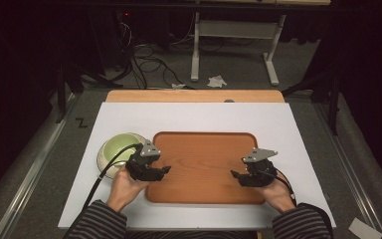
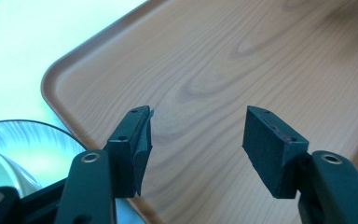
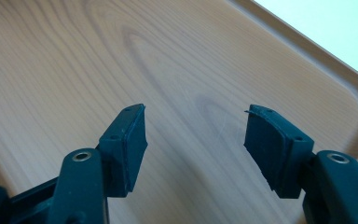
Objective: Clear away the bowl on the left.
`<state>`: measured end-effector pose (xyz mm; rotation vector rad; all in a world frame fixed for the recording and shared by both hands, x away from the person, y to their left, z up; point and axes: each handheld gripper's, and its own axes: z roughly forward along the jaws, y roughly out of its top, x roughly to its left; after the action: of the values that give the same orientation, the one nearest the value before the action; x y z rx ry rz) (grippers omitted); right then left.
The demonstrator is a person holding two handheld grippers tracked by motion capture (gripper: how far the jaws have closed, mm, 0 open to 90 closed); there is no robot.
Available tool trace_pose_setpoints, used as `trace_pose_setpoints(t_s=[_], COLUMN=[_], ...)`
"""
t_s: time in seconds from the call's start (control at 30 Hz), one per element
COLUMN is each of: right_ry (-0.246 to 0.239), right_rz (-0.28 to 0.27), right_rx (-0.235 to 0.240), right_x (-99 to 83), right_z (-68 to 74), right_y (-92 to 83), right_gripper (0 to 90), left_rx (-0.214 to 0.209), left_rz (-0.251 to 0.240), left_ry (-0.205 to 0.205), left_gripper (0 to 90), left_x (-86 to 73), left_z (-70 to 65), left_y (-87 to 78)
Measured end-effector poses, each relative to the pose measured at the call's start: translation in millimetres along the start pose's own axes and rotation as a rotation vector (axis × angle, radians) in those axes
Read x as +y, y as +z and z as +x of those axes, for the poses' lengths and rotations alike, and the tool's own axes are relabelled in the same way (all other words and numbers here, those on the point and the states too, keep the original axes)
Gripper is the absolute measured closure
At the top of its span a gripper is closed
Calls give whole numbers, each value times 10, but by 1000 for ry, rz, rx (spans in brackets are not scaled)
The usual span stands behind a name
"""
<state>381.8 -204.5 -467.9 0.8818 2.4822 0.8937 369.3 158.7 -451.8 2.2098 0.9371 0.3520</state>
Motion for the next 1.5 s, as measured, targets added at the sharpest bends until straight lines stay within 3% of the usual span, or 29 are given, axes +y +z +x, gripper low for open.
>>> trace_pose_setpoints(t_s=[0.37, 0.67, 0.93, 1.23, 1.5], right_ry=[1, 2, 11, 10, 3], right_rz=[-2, 4, 6, 10, 17], right_rx=[-3, -9, -8, -11, -9], right_x=[-18, -35, -52, -62, -66], right_z=[3, 7, 5, 15, 13], right_y=[-13, -28, -42, -47, -60], right_gripper=[407, 408, 408, 408, 407], left_rx=[19, 38, 88, 102, 143], left_rz=[-15, -34, -43, -40, -28], left_ry=[-7, -39, -88, -119, -171], left_gripper=[436, 422, 434, 429, 447], left_x=[8, 23, 30, 28, 25], left_z=[72, 144, 238, 317, 414], left_y=[-59, -125, -193, -217, -239])
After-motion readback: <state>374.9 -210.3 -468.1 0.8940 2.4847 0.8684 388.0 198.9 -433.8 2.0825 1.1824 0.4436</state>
